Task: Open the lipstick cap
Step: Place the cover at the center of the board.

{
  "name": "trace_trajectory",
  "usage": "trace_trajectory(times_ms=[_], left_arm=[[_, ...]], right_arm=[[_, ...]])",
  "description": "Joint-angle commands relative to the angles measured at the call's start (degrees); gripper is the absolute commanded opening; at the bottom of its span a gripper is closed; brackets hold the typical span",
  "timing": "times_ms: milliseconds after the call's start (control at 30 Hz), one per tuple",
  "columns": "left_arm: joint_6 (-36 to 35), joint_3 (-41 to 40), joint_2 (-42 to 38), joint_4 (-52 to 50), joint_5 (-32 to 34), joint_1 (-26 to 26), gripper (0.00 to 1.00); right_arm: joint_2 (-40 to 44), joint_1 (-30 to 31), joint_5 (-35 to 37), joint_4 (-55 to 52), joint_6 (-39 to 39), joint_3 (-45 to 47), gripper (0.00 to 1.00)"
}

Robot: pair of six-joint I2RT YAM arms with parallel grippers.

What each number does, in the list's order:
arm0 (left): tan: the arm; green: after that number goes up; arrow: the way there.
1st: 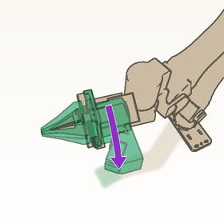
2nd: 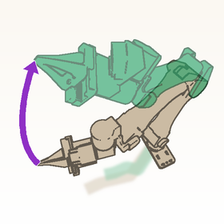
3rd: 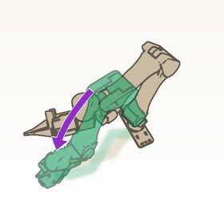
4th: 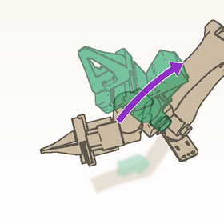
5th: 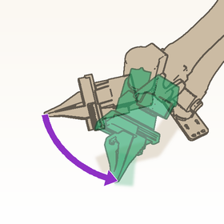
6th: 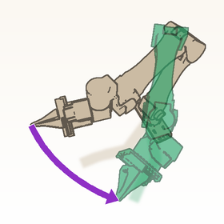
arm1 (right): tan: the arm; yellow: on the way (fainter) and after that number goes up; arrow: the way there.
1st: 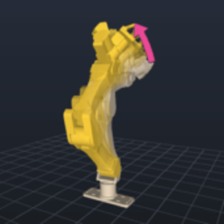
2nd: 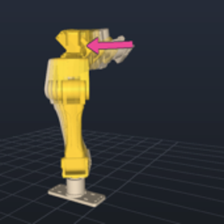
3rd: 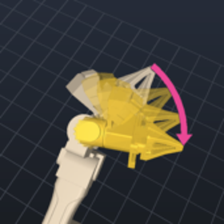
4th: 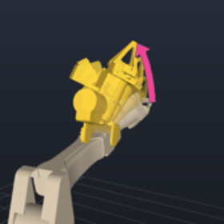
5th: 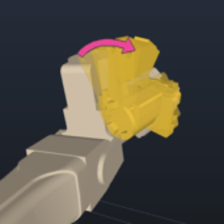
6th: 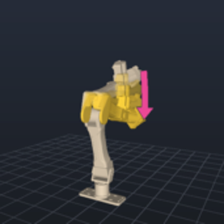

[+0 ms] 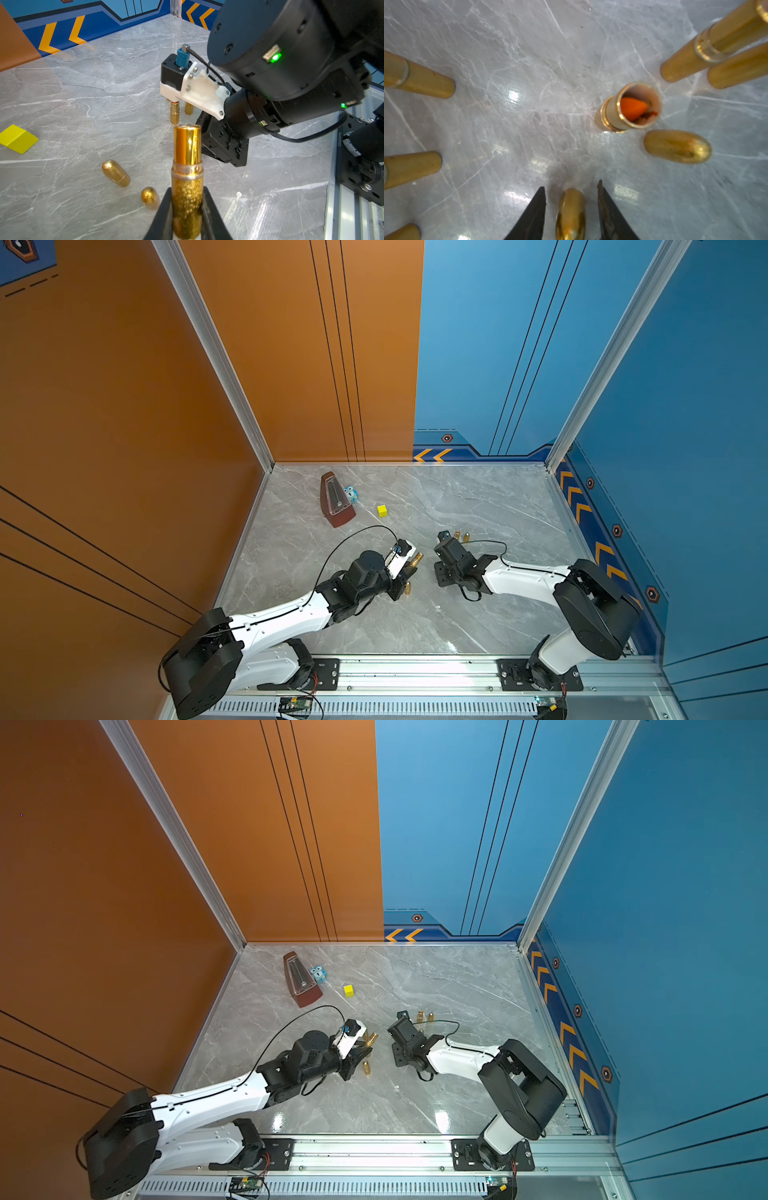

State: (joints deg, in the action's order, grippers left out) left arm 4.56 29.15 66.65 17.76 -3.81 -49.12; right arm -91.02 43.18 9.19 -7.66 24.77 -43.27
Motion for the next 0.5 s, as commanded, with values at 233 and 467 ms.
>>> trace_trajectory(times_ms=[233,467], left_arm=[[0.24,-1.0,-1.64,0.08,-0.46,1.04,0.0],[-0.06,0.42,0.2,0.02,-2.5,1.42,0.0]], right_arm=[[10.92,-0.47,-1.78,-8.24,1.37,0.61,0.58],[21.19,-3.96,-8.59,-16.54,2.12,-1.07,0.63]])
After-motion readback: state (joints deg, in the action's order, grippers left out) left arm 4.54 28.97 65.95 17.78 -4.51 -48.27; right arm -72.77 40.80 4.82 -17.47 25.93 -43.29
